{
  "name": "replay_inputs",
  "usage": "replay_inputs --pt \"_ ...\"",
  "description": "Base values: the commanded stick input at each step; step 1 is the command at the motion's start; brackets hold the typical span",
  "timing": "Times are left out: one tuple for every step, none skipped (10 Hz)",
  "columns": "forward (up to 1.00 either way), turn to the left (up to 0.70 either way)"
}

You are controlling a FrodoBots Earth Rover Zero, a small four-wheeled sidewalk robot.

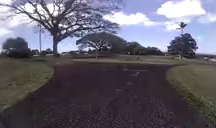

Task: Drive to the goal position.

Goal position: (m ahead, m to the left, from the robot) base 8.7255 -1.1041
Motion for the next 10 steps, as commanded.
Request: replay_inputs --pt "0.50 0.00" --pt "0.50 0.00" --pt "0.50 0.00" --pt "0.50 0.00" --pt "0.50 0.00" --pt "0.50 0.00" --pt "0.50 0.00" --pt "0.50 0.00" --pt "0.50 0.00" --pt "0.50 0.00"
